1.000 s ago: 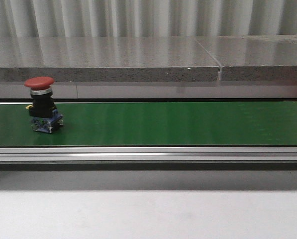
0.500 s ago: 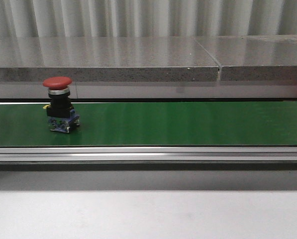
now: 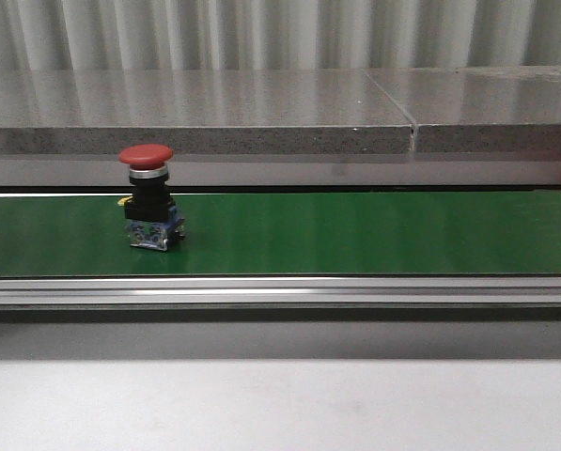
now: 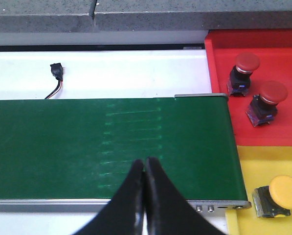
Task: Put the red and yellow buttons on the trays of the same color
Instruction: 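Grasp a yellow button with the left gripper and place it on the belt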
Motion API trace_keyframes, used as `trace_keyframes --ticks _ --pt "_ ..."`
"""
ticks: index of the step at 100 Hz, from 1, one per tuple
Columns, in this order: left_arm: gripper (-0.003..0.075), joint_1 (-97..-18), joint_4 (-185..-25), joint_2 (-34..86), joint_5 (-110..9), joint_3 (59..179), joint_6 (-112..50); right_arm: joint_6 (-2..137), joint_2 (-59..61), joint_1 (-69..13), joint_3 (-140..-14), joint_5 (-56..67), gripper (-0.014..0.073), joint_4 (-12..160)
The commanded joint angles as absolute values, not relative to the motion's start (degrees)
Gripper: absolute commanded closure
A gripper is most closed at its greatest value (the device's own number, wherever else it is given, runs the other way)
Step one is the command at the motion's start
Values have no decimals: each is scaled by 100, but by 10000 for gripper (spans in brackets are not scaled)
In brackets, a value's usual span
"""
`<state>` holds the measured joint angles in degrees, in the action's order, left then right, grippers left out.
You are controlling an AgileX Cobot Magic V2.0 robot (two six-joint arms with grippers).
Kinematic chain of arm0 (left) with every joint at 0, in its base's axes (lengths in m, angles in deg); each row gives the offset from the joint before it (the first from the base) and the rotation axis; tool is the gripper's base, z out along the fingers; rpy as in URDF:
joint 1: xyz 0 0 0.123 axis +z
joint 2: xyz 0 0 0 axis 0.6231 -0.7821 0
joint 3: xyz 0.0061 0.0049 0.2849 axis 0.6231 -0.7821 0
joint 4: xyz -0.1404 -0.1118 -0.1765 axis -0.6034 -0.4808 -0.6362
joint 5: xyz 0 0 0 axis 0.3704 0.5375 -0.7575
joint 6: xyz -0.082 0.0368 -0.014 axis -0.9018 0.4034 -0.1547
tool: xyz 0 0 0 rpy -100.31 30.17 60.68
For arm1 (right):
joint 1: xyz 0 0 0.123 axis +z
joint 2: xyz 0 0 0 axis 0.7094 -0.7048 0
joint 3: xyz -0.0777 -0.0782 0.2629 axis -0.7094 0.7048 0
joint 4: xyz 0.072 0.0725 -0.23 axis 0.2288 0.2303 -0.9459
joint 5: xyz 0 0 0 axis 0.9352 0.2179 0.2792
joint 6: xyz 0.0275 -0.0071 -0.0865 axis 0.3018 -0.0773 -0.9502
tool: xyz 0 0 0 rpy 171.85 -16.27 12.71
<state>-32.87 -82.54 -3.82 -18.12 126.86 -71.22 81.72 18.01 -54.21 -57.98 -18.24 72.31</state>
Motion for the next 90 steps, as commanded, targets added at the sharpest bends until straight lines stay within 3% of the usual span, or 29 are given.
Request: trace_keyframes --ticks 1,13,37,44,90 --pt "736 -3333 -8333 -262 -2090 12813 -7094 8118 1821 -5409 -5944 -1473 661 7263" --pt "645 -3333 -8336 -307 -2035 12813 -7094 8118 1821 -5409 -5944 -1473 661 7263" --pt "213 -3333 -8336 -332 -1920 12813 -7094 8118 1821 -5409 -5944 -1473 661 7263" --pt "139 -3333 -8336 -318 -1908 12813 -7094 8118 1821 -5409 -5944 -1473 661 7263" --pt "132 -4112 -8382 862 -2174 12955 -6949 8118 1821 -5409 -5944 -1473 661 7263"
